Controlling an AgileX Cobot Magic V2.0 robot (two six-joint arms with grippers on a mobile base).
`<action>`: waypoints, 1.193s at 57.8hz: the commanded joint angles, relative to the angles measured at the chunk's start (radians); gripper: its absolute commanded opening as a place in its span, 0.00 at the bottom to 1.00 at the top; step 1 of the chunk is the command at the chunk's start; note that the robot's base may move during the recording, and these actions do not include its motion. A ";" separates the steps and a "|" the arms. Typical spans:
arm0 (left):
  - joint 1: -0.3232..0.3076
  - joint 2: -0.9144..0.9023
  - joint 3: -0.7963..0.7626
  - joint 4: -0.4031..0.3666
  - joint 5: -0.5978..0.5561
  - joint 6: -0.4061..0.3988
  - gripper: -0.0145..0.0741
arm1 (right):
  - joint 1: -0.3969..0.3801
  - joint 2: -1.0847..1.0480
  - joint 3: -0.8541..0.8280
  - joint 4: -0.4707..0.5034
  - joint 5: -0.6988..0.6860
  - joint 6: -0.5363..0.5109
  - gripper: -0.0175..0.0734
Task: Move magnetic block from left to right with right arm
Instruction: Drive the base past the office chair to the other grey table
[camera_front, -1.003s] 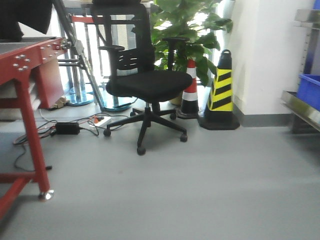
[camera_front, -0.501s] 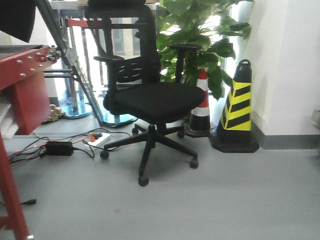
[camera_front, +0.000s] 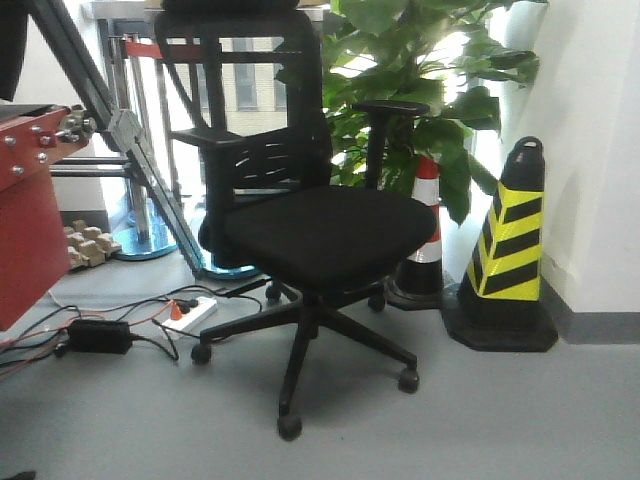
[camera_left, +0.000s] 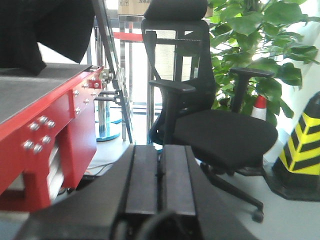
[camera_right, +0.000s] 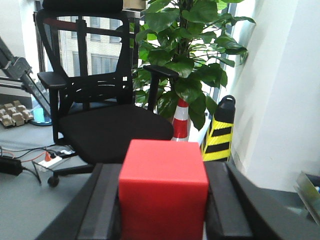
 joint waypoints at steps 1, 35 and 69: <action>-0.004 -0.008 0.009 -0.005 -0.087 -0.009 0.03 | -0.004 0.009 -0.029 -0.006 -0.087 -0.011 0.52; -0.004 -0.008 0.009 -0.005 -0.087 -0.009 0.03 | -0.004 0.009 -0.029 -0.006 -0.087 -0.011 0.52; -0.004 -0.008 0.009 -0.005 -0.087 -0.009 0.03 | -0.004 0.009 -0.029 -0.006 -0.087 -0.011 0.52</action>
